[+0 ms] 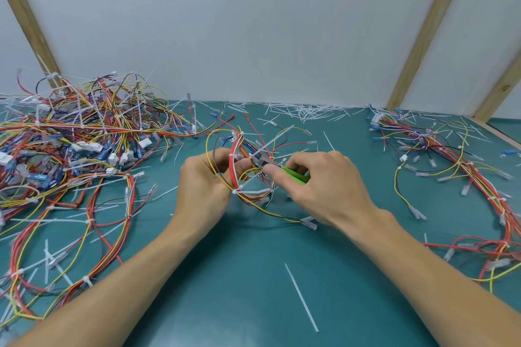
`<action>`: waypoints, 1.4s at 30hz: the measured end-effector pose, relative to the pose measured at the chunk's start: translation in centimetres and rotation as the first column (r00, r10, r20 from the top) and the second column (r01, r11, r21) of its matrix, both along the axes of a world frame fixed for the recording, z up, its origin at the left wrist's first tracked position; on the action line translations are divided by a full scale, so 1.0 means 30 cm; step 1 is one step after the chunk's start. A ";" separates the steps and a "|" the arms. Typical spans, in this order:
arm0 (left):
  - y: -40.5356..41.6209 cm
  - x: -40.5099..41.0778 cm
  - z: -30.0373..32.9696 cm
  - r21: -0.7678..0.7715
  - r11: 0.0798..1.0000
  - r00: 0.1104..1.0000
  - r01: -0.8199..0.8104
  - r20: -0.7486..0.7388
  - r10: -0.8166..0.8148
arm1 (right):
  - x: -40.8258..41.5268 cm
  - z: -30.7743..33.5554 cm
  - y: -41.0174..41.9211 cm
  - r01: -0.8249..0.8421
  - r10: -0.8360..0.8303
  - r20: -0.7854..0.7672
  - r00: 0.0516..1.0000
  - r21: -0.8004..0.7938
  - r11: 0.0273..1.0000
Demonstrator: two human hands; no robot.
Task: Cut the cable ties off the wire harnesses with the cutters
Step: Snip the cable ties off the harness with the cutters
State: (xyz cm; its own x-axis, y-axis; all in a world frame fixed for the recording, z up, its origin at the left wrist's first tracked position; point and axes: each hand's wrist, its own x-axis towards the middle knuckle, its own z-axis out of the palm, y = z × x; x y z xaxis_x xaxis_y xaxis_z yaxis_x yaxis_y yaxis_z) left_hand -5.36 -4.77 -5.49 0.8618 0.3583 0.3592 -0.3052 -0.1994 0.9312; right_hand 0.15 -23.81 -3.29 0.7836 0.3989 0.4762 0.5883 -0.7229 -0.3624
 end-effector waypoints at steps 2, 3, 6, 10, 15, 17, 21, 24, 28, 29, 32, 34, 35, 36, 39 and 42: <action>-0.001 -0.002 0.001 0.011 1.000 1.000 0.003 0.000 -0.003 | -0.002 0.003 0.002 -0.007 0.007 -0.030 1.000 0.013 1.000; -0.002 -0.004 0.001 0.017 1.000 1.000 0.004 0.002 -0.004 | -0.002 0.002 0.002 -0.010 0.010 -0.032 0.999 0.014 1.000; -0.003 -0.008 0.003 0.025 1.000 1.000 0.009 0.014 -0.010 | -0.001 0.005 0.000 -0.013 0.013 -0.028 1.000 -0.005 1.000; 0.000 -0.007 0.002 0.042 0.999 1.000 0.010 0.013 -0.010 | -0.006 0.008 0.003 -0.033 0.032 -0.039 0.999 -0.008 0.999; 0.003 -0.007 -0.001 0.052 0.999 1.000 0.012 0.020 -0.013 | -0.012 0.008 0.009 -0.046 0.045 -0.035 0.998 -0.029 0.998; 0.003 -0.008 -0.001 0.047 0.999 1.000 0.014 0.021 -0.015 | -0.014 0.010 0.009 -0.052 0.051 -0.033 0.998 -0.032 0.998; 0.001 -0.007 0.000 0.065 0.998 1.000 0.016 0.025 -0.018 | -0.019 0.012 0.010 -0.067 0.066 -0.036 0.997 -0.039 0.997; 0.001 -0.008 0.004 0.054 0.998 0.999 0.020 0.031 -0.022 | -0.018 0.011 0.010 -0.072 0.071 -0.032 0.997 -0.031 0.997; 0.001 -0.009 0.004 0.057 0.998 0.999 0.025 0.029 -0.026 | -0.016 0.008 0.010 -0.075 0.075 -0.022 0.997 -0.026 0.997; 0.002 -0.008 0.004 0.056 0.998 0.999 0.024 0.025 -0.025 | -0.015 0.008 0.011 -0.074 0.074 -0.021 0.997 -0.025 0.997; 0.003 -0.005 0.000 0.048 0.999 1.000 0.017 0.015 -0.017 | -0.010 0.008 0.011 -0.069 0.069 -0.024 0.997 -0.011 0.998; 0.004 -0.001 -0.002 0.037 0.999 1.000 0.019 0.014 -0.019 | -0.007 0.005 0.010 -0.072 0.072 -0.034 0.997 0.017 0.997; 0.005 0.001 -0.004 0.026 0.999 1.000 0.023 0.018 -0.024 | -0.007 0.003 0.010 -0.069 0.070 -0.036 0.997 0.032 0.997; 0.006 0.003 -0.006 0.018 0.999 0.999 0.028 0.023 -0.028 | -0.006 0.001 0.011 -0.061 0.063 -0.034 0.997 0.050 0.997; 0.007 0.009 -0.010 -0.001 1.000 0.999 0.018 0.028 -0.018 | 0.002 0.003 0.009 -0.016 0.024 -0.054 0.998 0.145 0.989; 0.007 0.013 -0.009 -0.046 0.999 0.999 0.018 0.032 -0.017 | 0.020 0.000 0.002 0.008 0.033 -0.128 0.991 0.311 0.950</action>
